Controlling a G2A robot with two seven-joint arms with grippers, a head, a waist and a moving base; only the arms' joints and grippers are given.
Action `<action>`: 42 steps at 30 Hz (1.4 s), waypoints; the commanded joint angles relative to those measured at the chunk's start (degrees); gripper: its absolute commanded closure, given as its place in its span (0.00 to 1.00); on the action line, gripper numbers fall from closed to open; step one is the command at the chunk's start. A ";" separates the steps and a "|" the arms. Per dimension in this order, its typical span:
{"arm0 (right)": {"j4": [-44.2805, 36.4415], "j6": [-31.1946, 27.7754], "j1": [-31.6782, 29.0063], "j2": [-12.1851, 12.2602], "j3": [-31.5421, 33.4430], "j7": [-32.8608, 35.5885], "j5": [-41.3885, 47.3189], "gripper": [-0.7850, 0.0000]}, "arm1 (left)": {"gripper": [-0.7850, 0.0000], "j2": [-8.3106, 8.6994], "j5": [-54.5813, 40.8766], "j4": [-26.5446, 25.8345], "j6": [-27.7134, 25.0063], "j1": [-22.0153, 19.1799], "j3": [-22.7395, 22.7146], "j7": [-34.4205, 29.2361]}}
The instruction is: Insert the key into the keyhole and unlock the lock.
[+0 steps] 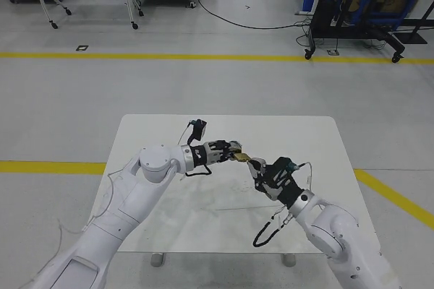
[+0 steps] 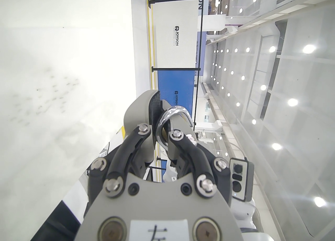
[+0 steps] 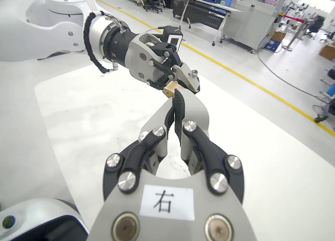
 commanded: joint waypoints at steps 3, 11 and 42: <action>0.90 -2.77 0.26 0.22 2.01 0.64 4.16 1.00 | 1.00 0.04 0.24 -0.41 -0.50 0.48 -0.62 0.55; -0.28 -3.90 0.82 0.55 2.87 5.21 3.73 0.62 | 1.00 0.02 0.93 -0.92 -0.23 1.12 -1.36 1.36; -11.41 -14.16 -12.60 2.36 22.18 2.17 7.76 0.00 | 0.23 -7.18 19.98 8.81 29.66 -13.07 19.29 -6.82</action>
